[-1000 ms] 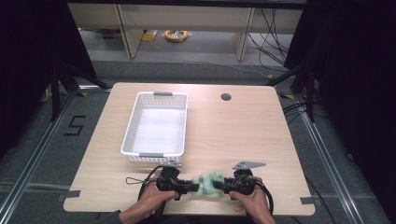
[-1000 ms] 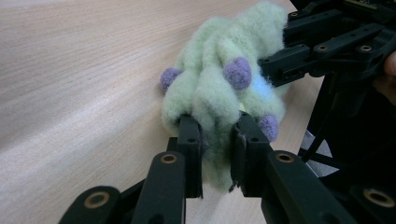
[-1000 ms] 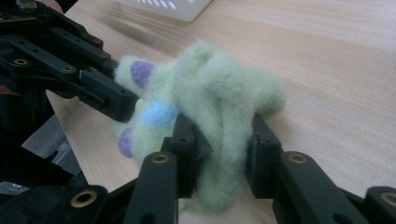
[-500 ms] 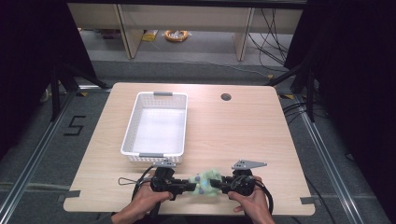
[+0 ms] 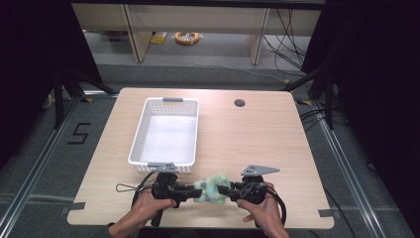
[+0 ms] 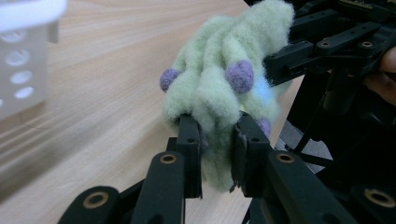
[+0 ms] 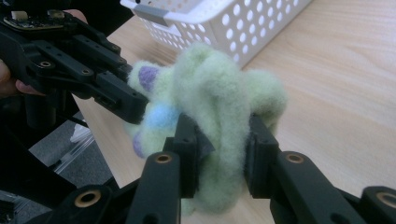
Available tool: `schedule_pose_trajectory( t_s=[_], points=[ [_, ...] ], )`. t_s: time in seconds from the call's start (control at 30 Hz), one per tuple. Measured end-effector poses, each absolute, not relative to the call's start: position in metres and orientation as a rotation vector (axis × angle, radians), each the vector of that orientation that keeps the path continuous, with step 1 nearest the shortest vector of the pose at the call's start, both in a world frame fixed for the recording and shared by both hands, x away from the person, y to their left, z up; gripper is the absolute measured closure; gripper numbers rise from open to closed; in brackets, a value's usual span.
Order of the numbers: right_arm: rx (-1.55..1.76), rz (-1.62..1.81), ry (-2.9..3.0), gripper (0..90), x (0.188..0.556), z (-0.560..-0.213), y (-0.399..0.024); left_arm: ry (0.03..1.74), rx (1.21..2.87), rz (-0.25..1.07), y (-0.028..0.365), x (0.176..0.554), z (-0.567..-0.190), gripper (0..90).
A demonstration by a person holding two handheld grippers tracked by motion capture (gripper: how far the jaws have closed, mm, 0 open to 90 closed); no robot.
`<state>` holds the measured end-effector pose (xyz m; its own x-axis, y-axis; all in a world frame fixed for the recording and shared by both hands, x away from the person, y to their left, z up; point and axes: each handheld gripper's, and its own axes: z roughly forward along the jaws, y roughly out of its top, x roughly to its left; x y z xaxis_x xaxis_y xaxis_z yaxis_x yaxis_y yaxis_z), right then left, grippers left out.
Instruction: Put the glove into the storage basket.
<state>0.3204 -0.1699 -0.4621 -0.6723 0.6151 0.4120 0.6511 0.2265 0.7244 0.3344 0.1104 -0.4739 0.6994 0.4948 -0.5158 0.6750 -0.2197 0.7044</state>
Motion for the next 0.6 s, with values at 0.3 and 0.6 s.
schedule_pose_trajectory(
  t_s=[0.3, 0.6],
  points=[
    [-1.212, -1.520, -2.425, 70.9, 0.331, -0.446, -0.157, 0.908, 1.891, -0.185, 0.126, 0.343, -0.450, 74.5],
    [-1.222, -1.541, -2.399, 70.9, 0.344, -0.428, -0.146, 0.931, 1.894, -0.170, 0.139, 0.359, -0.428, 74.4]
  ],
)
